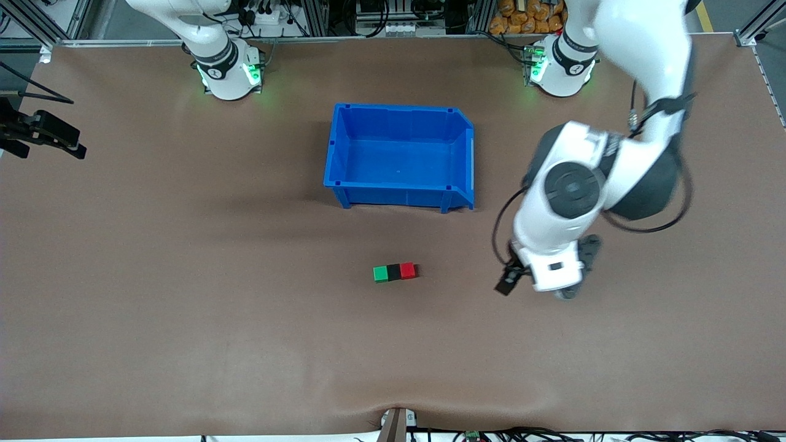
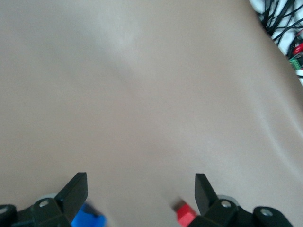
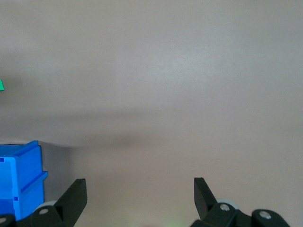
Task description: Attach green and red cubes to black cube
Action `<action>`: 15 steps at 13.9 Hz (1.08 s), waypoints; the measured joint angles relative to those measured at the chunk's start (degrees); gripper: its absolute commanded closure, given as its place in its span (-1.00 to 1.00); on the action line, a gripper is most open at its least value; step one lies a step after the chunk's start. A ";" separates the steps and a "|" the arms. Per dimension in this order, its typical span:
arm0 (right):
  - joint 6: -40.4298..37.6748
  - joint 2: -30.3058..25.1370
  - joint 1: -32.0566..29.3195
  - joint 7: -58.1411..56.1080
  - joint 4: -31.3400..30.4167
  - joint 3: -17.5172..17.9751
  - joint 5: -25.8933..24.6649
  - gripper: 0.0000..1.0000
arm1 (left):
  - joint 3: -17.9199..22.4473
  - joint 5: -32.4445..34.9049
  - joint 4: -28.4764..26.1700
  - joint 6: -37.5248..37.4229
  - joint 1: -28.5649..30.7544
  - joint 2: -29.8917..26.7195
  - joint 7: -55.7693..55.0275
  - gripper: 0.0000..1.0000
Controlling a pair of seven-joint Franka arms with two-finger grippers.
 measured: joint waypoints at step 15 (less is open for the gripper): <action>-0.03 0.13 -0.01 0.00 0.00 0.05 0.10 -1.00 | -5.83 -6.26 -26.10 -12.85 25.30 -34.23 57.16 -1.00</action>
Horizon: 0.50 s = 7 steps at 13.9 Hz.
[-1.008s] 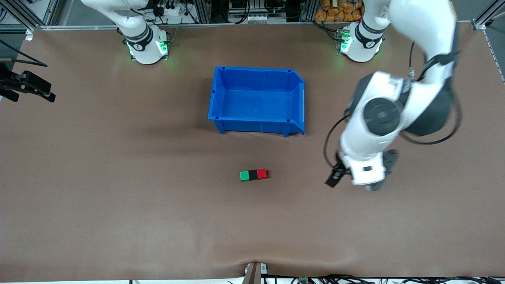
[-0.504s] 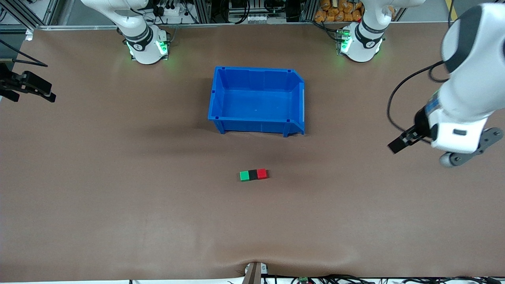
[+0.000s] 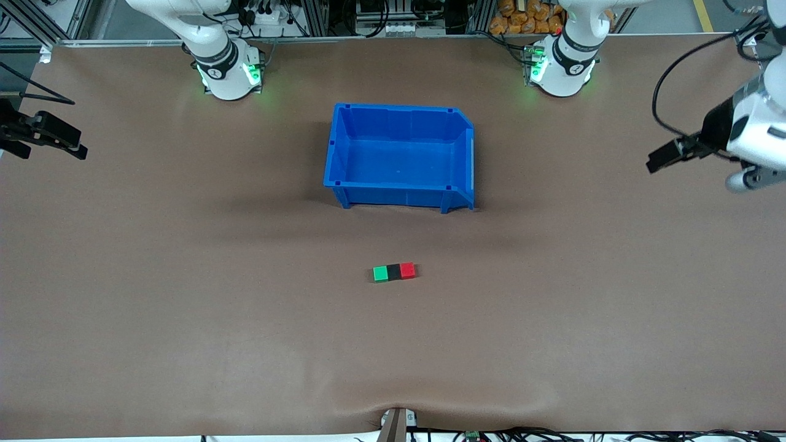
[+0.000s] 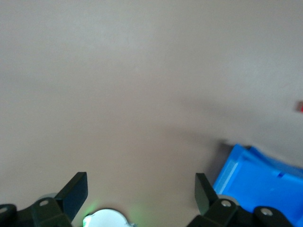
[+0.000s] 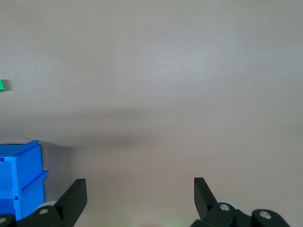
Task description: Attach green and red cubes to black cube
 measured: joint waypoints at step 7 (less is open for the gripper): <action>0.00 0.06 -0.01 0.00 0.00 -0.03 0.00 -1.00 | -0.30 -0.25 -8.41 0.30 0.00 -7.65 5.31 -1.00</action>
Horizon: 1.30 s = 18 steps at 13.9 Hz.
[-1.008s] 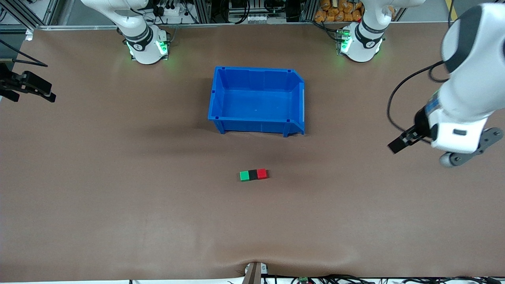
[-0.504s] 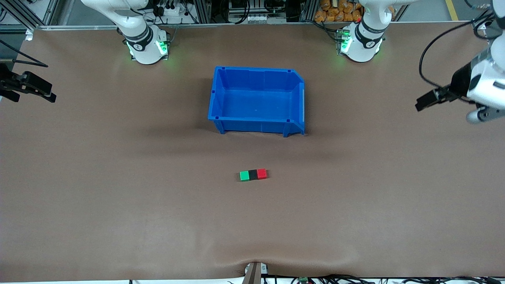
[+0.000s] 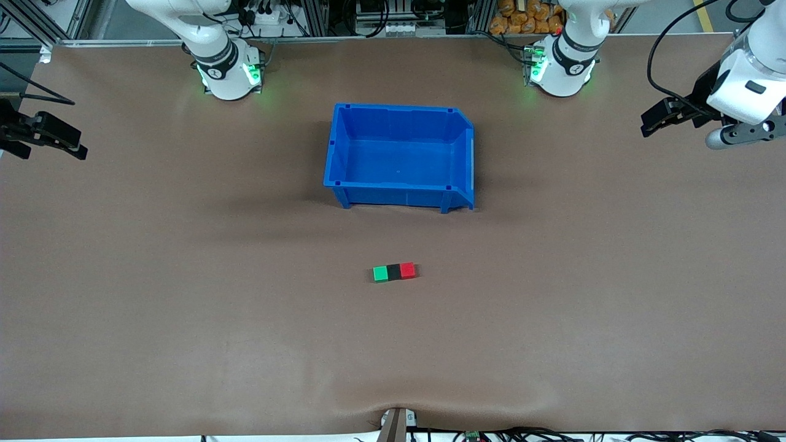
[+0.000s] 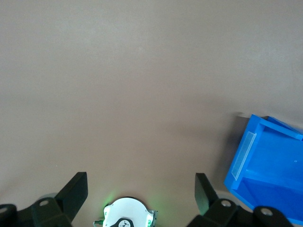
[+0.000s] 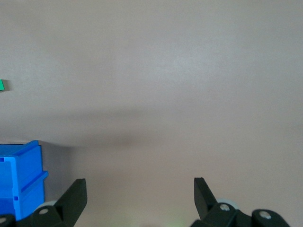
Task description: Attach green and red cubes to black cube
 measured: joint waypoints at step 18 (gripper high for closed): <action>0.00 0.19 -0.01 0.00 0.00 -0.02 0.00 -1.00 | 0.33 0.00 0.86 0.61 2.04 0.60 0.64 -1.00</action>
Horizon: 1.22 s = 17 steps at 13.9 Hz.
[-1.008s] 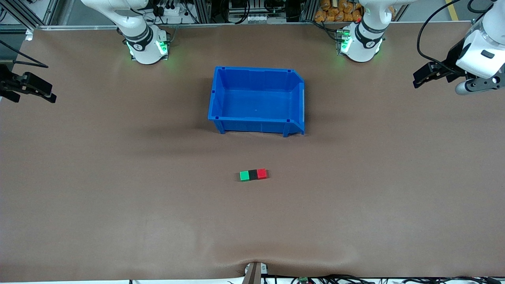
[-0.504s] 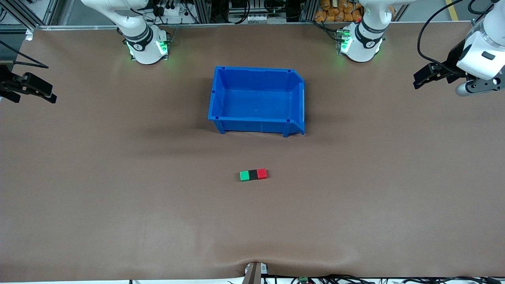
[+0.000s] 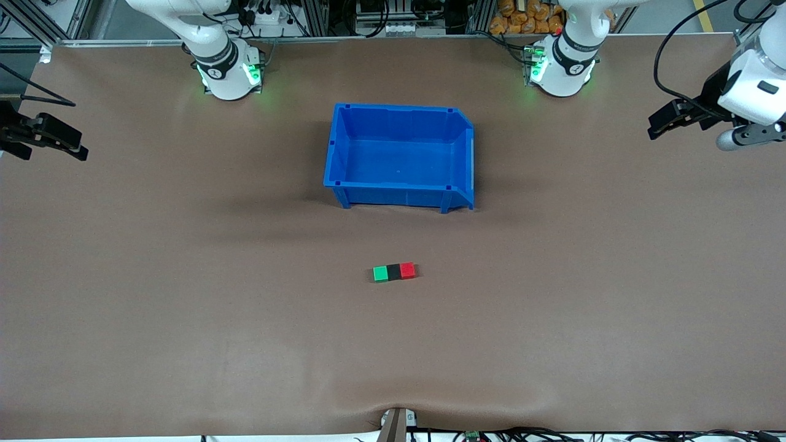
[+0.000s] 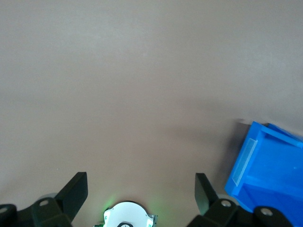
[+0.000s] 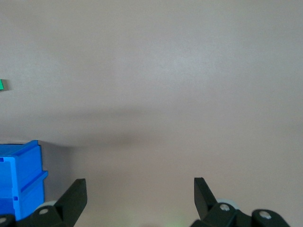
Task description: Attach green and red cubes to black cube
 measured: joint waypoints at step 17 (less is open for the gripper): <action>0.00 0.17 -0.02 0.00 0.00 -0.01 0.00 -1.00 | -0.52 0.00 1.75 -2.44 0.79 0.64 0.12 -1.00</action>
